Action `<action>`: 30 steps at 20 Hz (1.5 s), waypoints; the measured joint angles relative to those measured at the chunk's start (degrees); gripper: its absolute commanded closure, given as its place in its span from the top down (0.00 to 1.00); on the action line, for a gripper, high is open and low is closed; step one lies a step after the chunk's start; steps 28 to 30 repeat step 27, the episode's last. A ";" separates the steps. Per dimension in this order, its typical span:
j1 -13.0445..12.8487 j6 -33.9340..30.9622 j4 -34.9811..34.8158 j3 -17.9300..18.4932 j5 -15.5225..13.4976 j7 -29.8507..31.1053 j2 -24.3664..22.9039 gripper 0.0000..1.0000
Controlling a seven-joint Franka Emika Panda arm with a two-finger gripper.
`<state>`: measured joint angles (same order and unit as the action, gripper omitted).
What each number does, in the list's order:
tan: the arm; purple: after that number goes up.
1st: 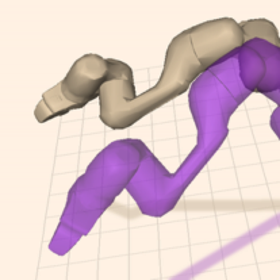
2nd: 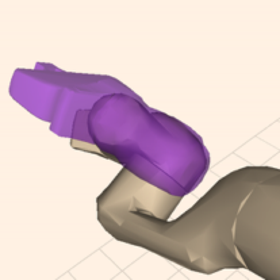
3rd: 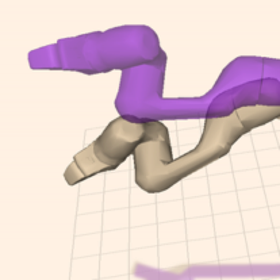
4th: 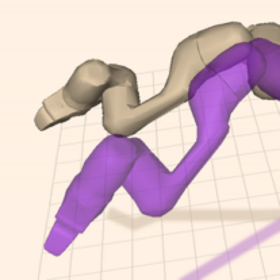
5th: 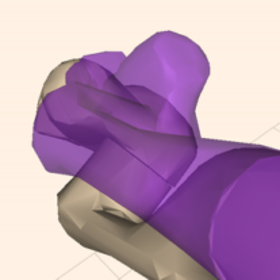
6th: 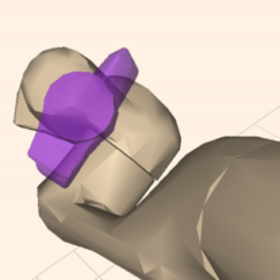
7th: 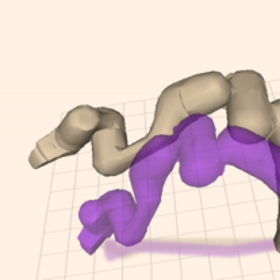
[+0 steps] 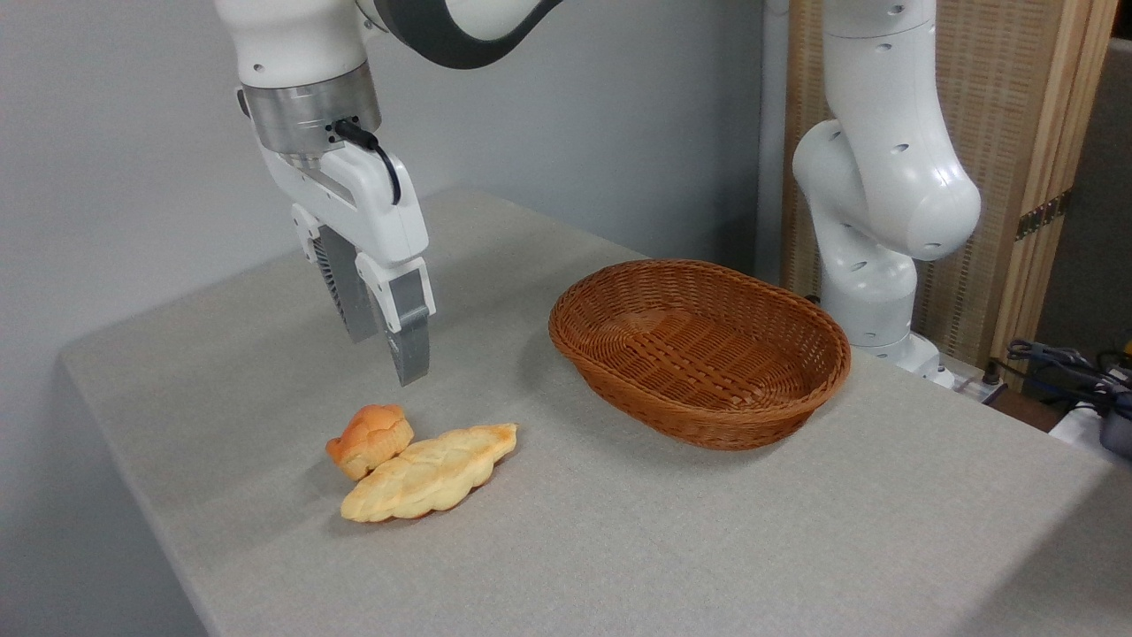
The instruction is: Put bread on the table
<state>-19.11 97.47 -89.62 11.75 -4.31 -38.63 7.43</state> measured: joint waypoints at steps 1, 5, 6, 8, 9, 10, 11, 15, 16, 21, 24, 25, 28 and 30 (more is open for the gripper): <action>0.00 0.00 0.00 0.00 0.00 0.00 0.00 1.00; 0.00 0.00 0.00 0.00 0.00 0.00 0.00 1.00; 0.00 0.00 0.00 0.00 0.00 0.00 0.00 1.00; 0.00 0.00 0.00 0.00 0.00 0.00 0.00 1.00; 0.00 0.00 0.00 0.00 0.00 0.00 0.00 1.00; 0.00 0.00 0.00 0.00 0.00 0.00 0.00 1.00; 0.00 0.00 0.00 0.00 0.00 0.00 0.00 1.00; 0.00 0.00 0.00 0.00 0.00 0.00 0.00 1.00; 0.00 0.00 0.00 0.00 0.00 0.00 -0.01 1.00; 0.00 0.00 0.04 0.00 0.00 0.00 -0.23 1.00; 0.00 0.00 0.04 0.00 0.00 0.00 -0.31 1.00; 0.00 0.00 0.04 0.00 0.00 0.00 -0.30 1.00; 0.00 0.00 0.04 0.00 0.00 0.00 -0.30 1.00; 0.00 0.00 0.04 0.00 0.00 0.00 -0.30 1.00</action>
